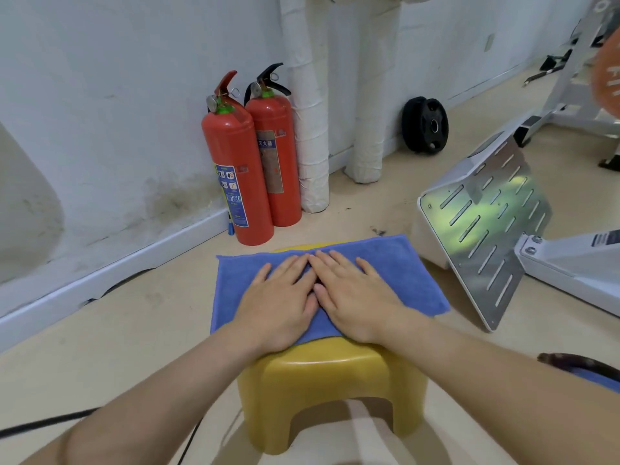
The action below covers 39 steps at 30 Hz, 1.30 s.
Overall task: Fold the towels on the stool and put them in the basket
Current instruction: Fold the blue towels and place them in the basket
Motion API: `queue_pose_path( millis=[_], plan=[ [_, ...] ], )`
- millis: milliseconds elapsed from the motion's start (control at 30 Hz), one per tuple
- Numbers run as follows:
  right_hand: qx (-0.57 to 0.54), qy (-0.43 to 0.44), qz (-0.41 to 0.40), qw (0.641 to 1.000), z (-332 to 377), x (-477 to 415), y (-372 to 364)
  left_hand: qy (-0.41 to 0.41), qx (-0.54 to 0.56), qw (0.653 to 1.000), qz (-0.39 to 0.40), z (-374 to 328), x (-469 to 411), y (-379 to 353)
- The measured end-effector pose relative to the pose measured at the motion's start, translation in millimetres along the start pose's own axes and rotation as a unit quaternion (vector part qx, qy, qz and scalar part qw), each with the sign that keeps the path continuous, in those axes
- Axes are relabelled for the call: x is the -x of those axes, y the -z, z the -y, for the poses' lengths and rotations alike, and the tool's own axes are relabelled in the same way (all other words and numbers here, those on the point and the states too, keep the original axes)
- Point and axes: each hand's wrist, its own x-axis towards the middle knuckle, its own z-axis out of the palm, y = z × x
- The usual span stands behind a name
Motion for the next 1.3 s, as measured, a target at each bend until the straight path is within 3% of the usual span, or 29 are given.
queue_pose_path(
  millis=[133,233,300,367,433,600,767,833,967,1167,1233,1300],
  plan=[
    [0.019,-0.085,0.028,0.996,-35,9,7,0.098,0.013,0.995,0.011,21,6,-6],
    [-0.009,-0.175,0.023,0.984,-52,13,11,0.197,0.144,0.969,-0.037,32,12,-3],
    [-0.079,-0.237,0.013,0.968,-60,13,8,0.27,0.303,0.912,-0.062,36,17,-2],
    [-0.171,-0.298,-0.008,0.939,-69,15,9,0.336,0.453,0.824,-0.054,43,21,-3],
    [-0.211,-0.342,-0.024,0.915,-73,21,12,0.381,0.521,0.764,-0.022,49,25,-1],
    [-0.305,-0.398,-0.042,0.864,-81,26,31,0.419,0.55,0.722,0.009,58,31,12],
    [-0.473,-0.41,-0.025,0.78,-82,34,48,0.4,0.55,0.732,-0.035,61,33,21],
    [-0.488,-0.417,-0.002,0.767,-81,37,53,0.402,0.54,0.736,-0.072,60,32,23],
    [-0.456,-0.404,0.015,0.793,-80,35,64,0.373,0.586,0.713,-0.098,59,33,32],
    [-0.409,-0.317,-0.041,0.855,-69,24,75,0.18,0.681,0.71,0.01,50,31,72],
    [-0.417,-0.3,-0.033,0.857,-60,22,81,0.119,0.647,0.752,0.031,45,33,78],
    [-0.432,-0.273,-0.013,0.859,-52,22,91,0.081,0.528,0.845,-0.007,36,33,80]
  ],
)
